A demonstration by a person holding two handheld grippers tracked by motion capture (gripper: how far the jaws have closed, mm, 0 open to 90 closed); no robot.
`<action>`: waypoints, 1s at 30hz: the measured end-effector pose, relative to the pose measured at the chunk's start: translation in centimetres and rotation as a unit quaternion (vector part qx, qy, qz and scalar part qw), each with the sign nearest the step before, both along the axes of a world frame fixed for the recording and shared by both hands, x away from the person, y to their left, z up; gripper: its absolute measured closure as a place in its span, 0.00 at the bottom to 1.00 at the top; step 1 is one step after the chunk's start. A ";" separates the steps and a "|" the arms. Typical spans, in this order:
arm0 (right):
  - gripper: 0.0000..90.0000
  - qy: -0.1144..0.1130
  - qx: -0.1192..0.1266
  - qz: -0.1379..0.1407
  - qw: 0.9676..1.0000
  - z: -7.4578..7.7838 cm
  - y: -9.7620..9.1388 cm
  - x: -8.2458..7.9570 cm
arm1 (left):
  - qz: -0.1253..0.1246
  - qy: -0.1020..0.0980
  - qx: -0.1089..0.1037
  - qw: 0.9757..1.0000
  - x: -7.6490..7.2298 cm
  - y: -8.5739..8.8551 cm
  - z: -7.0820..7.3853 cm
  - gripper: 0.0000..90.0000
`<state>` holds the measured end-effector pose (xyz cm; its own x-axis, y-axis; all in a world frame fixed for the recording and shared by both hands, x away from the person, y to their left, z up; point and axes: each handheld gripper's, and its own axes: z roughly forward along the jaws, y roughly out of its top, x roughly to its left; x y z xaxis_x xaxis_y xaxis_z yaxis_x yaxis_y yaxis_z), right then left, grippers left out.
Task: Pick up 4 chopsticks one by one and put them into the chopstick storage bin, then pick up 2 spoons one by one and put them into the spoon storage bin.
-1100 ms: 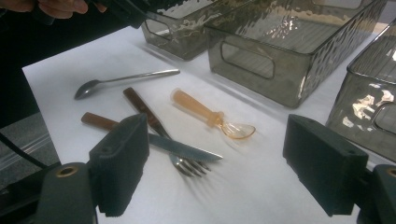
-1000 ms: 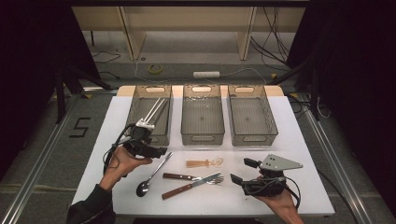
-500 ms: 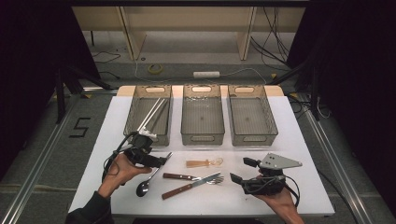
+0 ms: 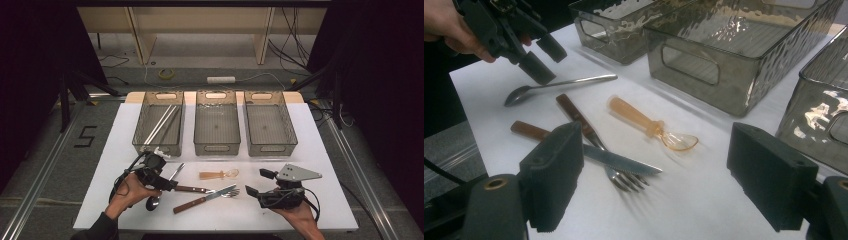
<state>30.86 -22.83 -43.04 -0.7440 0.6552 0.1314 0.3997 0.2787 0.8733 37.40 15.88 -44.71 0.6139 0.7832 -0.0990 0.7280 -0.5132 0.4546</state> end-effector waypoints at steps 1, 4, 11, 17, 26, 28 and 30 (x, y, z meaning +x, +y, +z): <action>0.26 0.000 0.000 0.000 1.000 0.0 0.0 0.0 | -0.001 0.002 0.003 1.000 0.0 0.0 -0.1 0.26; 0.26 -0.001 -0.001 0.000 1.000 0.0 0.0 -0.1 | -0.003 0.005 0.011 1.000 -0.2 -0.1 -0.2 0.28; 0.26 -0.001 -0.002 0.001 1.000 0.0 -0.1 -0.1 | -0.006 0.024 0.027 0.999 -0.5 -0.5 -0.8 0.35; 0.26 0.000 -0.002 0.000 1.000 -0.1 -0.1 0.0 | -0.010 0.027 0.036 0.999 -0.9 -0.8 -1.2 0.51; 0.26 -0.001 -0.004 0.001 1.000 -0.1 0.1 -0.1 | 0.000 0.020 0.049 0.999 -1.3 -0.4 -1.4 0.64; 0.26 -0.001 -0.005 0.003 1.000 0.0 0.2 -0.1 | 0.001 0.022 0.052 0.998 -1.3 -0.1 -1.5 0.67; 0.26 -0.001 -0.007 0.003 1.000 -0.1 0.3 -0.1 | 0.003 0.024 0.056 0.998 -1.3 0.0 -1.6 0.70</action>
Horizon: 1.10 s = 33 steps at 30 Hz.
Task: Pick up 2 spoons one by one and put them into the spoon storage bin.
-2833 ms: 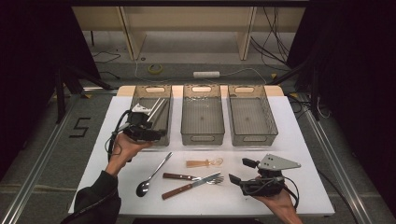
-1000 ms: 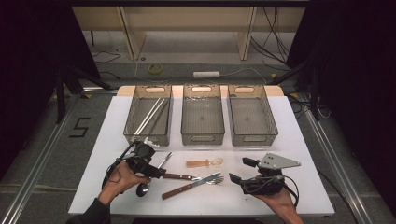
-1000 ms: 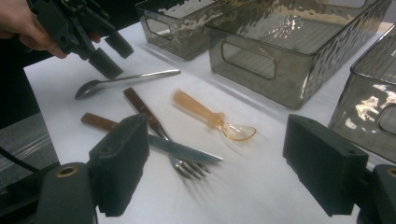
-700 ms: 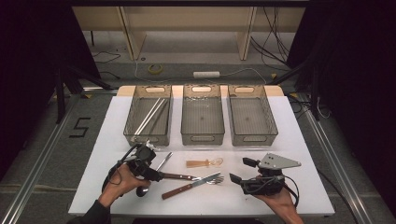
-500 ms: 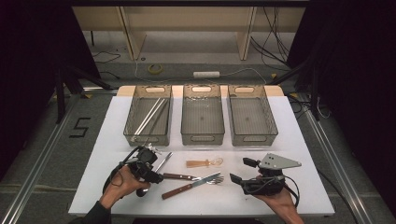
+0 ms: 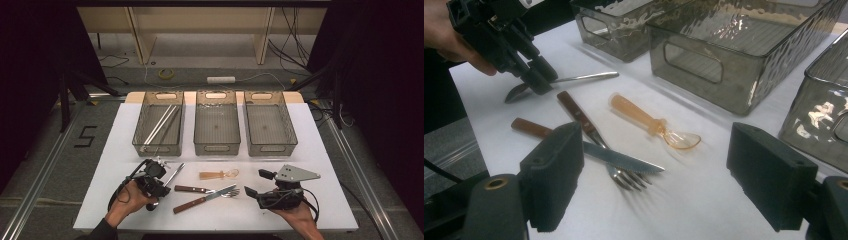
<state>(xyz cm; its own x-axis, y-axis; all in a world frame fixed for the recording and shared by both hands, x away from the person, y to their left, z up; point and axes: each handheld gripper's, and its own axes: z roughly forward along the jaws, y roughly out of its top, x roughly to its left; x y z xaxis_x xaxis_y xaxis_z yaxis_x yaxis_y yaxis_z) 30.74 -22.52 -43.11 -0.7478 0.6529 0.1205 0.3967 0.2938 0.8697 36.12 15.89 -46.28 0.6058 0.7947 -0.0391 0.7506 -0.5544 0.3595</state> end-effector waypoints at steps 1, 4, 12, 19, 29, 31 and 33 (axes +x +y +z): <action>0.26 0.000 -0.001 0.001 1.000 0.0 0.0 0.0 | 0.000 0.000 0.002 1.000 0.0 0.0 -0.1 0.72; 0.26 0.000 -0.001 0.000 1.000 0.0 0.0 0.0 | -0.006 0.009 0.006 1.000 0.0 0.1 -0.1 0.75; 0.27 0.000 -0.002 0.000 1.000 0.0 0.0 0.0 | -0.006 0.014 0.011 1.000 -0.1 0.5 -0.2 0.89; 0.27 -0.001 -0.001 0.000 1.000 0.0 0.1 0.0 | -0.008 0.010 0.010 1.000 -0.1 0.6 -0.1 0.95; 0.27 -0.001 -0.002 0.001 1.000 0.0 0.1 0.0 | -0.025 -0.005 0.000 1.000 -0.3 0.7 0.8 0.99; 0.27 -0.001 -0.003 0.001 1.000 0.0 0.1 0.0 | -0.027 -0.007 -0.001 1.000 -0.3 0.6 1.0 0.99; 0.27 -0.001 -0.003 0.001 1.000 0.0 0.1 0.0 | -0.028 -0.012 -0.003 1.000 -0.4 0.5 1.1 0.99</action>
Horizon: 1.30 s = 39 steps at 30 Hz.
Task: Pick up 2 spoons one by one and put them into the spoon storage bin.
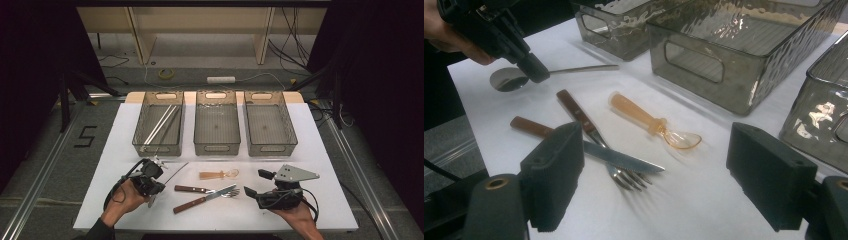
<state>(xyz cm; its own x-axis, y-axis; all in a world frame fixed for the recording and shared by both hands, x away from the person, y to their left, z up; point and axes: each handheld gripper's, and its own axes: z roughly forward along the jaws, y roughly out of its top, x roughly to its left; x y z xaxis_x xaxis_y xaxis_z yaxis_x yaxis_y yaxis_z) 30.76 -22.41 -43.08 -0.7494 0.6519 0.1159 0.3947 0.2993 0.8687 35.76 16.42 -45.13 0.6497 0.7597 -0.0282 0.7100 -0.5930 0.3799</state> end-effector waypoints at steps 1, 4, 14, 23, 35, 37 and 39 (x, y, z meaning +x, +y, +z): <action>0.27 0.000 0.000 0.000 1.000 0.0 0.0 0.0 | -0.002 -0.002 0.000 1.000 0.0 0.0 0.1 0.99; 0.27 0.001 0.000 0.000 1.000 0.0 0.0 0.0 | -0.004 -0.007 -0.004 1.000 0.0 -0.1 0.5 0.99; 0.27 0.003 0.001 -0.001 1.000 -0.1 0.0 0.1 | -0.006 -0.033 -0.057 0.998 0.2 -0.6 2.2 0.99; 0.27 0.004 0.002 -0.002 1.000 -0.1 0.0 0.1 | 0.010 -0.070 -0.106 0.992 1.8 -1.7 3.6 0.99; 0.27 0.006 0.003 -0.005 1.000 -0.2 -0.1 0.2 | 0.028 -0.094 -0.136 0.986 5.0 -2.8 4.7 0.99; 0.27 0.006 0.004 -0.006 1.000 -0.2 -0.2 0.3 | 0.031 -0.098 -0.140 0.985 5.4 -2.8 4.9 0.99; 0.27 0.007 0.005 -0.007 1.000 -0.2 -0.2 0.3 | 0.033 -0.102 -0.144 0.984 5.8 -2.8 5.0 0.99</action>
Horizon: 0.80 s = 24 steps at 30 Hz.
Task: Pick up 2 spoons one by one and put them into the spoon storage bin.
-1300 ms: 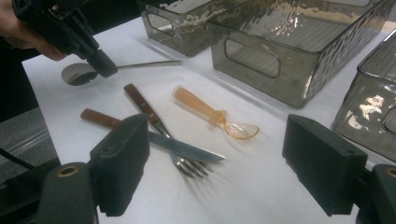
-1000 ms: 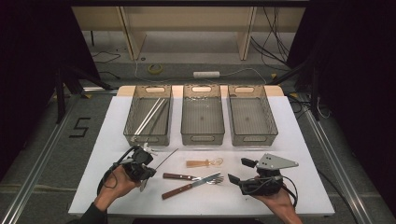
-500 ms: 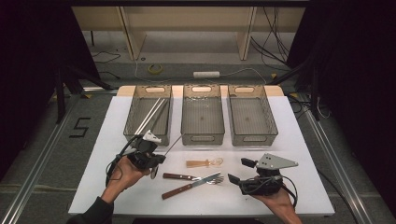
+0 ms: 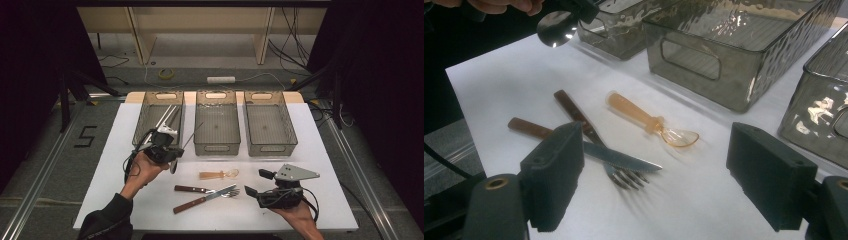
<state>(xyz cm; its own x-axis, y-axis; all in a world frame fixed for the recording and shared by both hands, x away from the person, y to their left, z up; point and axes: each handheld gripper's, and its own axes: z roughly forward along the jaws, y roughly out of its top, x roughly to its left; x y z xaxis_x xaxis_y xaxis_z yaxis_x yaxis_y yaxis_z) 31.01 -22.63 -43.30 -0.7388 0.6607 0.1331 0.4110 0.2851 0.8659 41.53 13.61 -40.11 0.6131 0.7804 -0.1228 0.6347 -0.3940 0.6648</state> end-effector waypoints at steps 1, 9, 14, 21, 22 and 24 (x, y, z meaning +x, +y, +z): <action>0.27 0.001 0.001 0.001 1.000 0.0 0.0 0.0 | 0.001 -0.002 -0.004 1.000 0.2 0.0 0.1 0.99; 0.27 0.000 -0.001 0.002 1.000 0.0 0.1 0.0 | 0.007 -0.011 -0.020 1.000 1.9 -0.7 0.6 0.99; 0.27 0.000 -0.001 0.003 1.000 0.0 0.1 0.0 | 0.009 -0.020 -0.018 1.000 3.0 -1.2 0.9 0.99; 0.27 0.000 -0.001 0.003 1.000 0.0 0.1 0.0 | 0.022 -0.022 -0.022 0.999 4.8 -1.6 1.0 0.99; 0.27 -0.001 -0.001 0.003 1.000 0.0 0.1 0.0 | 0.022 -0.020 -0.026 0.999 5.1 -1.6 1.1 0.99; 0.27 0.001 0.000 0.003 1.000 0.0 0.1 0.0 | 0.024 -0.020 -0.033 0.999 5.5 -1.9 1.3 0.99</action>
<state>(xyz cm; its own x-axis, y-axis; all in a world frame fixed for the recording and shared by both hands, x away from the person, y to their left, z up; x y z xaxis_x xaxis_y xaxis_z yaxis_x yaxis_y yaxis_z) 31.02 -22.52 -43.33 -0.7427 0.6562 0.1336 0.4104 0.2884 0.8651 46.99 11.69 -38.84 0.5807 0.7999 -0.1512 0.6245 -0.3185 0.7132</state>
